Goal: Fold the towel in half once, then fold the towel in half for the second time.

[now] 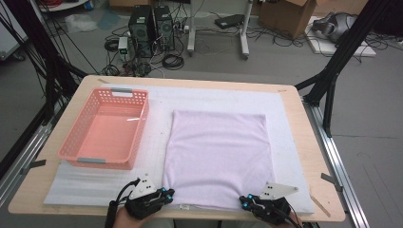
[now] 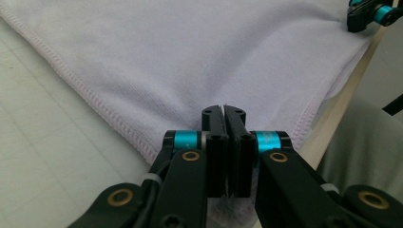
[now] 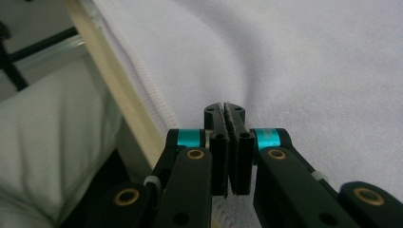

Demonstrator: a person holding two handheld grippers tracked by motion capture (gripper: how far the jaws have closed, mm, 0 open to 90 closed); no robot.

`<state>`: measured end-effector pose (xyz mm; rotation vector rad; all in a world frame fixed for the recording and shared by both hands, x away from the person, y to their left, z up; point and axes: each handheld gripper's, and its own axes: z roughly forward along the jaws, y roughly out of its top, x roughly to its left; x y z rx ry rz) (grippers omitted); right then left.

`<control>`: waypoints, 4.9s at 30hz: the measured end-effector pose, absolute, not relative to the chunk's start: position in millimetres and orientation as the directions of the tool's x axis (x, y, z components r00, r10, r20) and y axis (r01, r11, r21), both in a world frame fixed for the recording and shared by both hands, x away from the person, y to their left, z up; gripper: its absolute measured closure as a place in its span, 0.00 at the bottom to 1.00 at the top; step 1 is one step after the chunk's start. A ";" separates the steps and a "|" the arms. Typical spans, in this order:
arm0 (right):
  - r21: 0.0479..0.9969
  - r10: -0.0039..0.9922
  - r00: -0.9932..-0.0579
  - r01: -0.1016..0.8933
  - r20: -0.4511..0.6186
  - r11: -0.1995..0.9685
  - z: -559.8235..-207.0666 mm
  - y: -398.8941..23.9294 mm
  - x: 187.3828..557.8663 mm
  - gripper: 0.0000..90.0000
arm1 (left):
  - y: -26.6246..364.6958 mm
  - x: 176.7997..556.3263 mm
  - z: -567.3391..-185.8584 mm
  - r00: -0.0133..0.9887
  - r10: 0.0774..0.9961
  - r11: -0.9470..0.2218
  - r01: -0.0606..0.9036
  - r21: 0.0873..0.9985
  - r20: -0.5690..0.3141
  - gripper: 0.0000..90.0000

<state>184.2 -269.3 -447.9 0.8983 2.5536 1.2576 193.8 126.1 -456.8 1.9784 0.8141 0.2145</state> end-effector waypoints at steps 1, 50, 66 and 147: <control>0.763 0.562 -0.816 0.448 0.136 0.465 -447.4 -271.0 183.5 0.99 | 127.2 193.2 -455.9 0.761 0.623 -0.322 0.458 0.829 -0.178 0.98; 0.742 0.880 -0.474 0.601 0.031 0.297 -444.0 -350.8 264.9 0.77 | 141.5 288.0 -429.9 0.696 0.683 -0.075 0.368 0.927 -0.222 0.27; 0.882 0.879 -0.472 0.439 0.065 0.170 -424.3 -360.3 255.6 0.23 | 140.4 291.8 -430.1 0.700 0.683 -0.073 0.351 0.934 -0.210 0.21; 0.747 0.913 -0.369 0.653 0.175 0.121 -431.8 -344.9 378.2 0.96 | 99.9 394.2 -430.5 0.492 0.843 -0.106 0.548 0.830 -0.218 0.94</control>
